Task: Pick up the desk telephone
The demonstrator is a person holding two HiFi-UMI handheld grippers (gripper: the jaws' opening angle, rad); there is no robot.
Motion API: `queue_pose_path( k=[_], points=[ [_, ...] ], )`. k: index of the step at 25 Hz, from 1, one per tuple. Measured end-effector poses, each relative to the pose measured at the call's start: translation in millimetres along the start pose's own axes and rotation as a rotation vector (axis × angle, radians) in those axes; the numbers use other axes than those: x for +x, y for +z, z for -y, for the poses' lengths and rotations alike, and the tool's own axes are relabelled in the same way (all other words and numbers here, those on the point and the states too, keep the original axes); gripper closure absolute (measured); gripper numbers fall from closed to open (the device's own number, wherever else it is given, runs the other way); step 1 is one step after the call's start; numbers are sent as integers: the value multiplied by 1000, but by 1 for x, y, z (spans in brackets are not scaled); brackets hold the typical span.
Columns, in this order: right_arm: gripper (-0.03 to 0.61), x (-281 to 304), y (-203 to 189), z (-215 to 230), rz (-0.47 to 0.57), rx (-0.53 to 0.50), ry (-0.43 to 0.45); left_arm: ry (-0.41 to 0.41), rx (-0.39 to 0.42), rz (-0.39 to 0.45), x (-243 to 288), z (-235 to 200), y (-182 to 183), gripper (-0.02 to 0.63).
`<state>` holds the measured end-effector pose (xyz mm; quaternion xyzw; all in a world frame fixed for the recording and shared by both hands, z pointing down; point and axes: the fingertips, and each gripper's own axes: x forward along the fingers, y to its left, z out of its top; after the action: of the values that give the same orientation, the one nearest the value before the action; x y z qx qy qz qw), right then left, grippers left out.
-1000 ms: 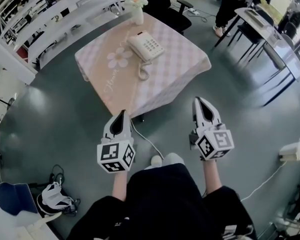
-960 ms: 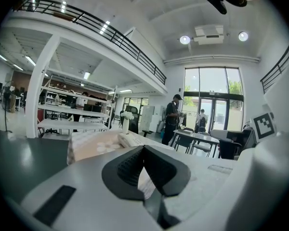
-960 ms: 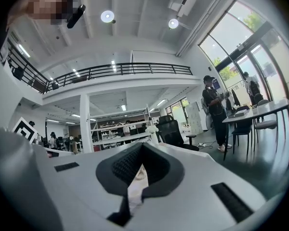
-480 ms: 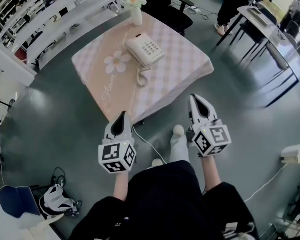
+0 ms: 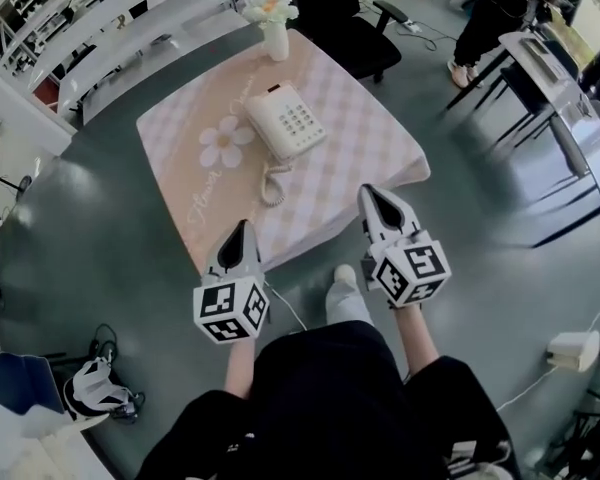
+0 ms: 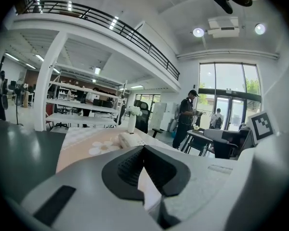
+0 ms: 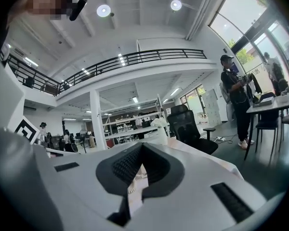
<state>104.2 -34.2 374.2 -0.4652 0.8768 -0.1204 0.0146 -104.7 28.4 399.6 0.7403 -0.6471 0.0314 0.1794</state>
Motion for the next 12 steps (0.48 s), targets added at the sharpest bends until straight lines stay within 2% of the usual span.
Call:
queue_pose_path(
  k=[12],
  points=[
    [586,84,4,56,-98,7,203,157,-68,6,72,14,9,615]
  ],
)
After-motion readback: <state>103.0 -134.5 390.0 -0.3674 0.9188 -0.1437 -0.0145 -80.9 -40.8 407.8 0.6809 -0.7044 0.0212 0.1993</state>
